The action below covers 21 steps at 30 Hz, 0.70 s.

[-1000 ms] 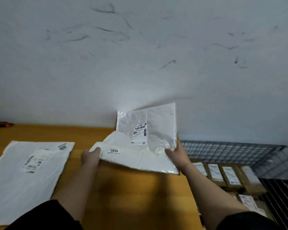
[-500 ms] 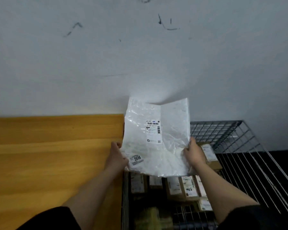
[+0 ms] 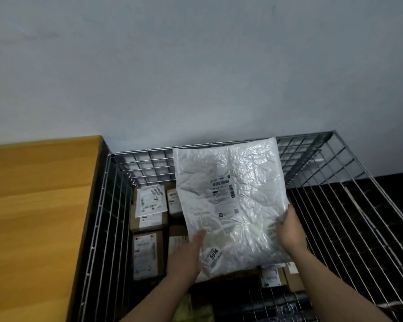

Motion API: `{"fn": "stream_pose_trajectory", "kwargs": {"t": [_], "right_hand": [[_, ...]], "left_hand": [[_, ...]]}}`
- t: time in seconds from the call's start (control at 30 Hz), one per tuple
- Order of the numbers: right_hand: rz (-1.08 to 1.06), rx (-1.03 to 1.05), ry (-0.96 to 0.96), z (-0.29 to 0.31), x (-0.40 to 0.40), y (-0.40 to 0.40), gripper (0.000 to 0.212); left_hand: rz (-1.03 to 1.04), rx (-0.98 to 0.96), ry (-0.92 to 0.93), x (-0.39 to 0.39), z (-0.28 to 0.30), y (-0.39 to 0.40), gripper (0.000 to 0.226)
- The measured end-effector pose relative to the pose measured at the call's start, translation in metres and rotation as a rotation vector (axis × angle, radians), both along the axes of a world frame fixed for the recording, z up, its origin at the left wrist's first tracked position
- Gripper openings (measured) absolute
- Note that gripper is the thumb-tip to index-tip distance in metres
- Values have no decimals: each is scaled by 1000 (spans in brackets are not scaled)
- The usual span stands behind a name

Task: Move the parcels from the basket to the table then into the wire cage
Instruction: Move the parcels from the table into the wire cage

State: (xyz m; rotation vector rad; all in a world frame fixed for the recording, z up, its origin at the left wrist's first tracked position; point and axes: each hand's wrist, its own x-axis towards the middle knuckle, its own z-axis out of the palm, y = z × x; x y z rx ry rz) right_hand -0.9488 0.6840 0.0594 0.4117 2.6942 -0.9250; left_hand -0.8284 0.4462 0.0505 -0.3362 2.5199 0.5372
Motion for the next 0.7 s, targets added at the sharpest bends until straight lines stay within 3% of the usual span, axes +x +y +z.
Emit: {"fn": "stream_pose_trajectory", "kwargs": {"t": [0.13,0.33,0.47,0.6,0.7], "right_hand": [[-15,101,-33,-58,-8,35,13],[4,193,-30,-119,-18,58,18],[5,133,-38,-129,-33,48,29],[36,215,-18,-134,-37,37,69],[79,324,-37,-148,-32,34,74]], "left_hand": [[-47,42,-53,-7,-55,27,80],[-31,74,-132,-16,-102,46,78],[24,96,-149,-26,-123,50,73],[107,93,-123,-24,-132,50,57],[44,0,-241,-26,-134,52,68]]}}
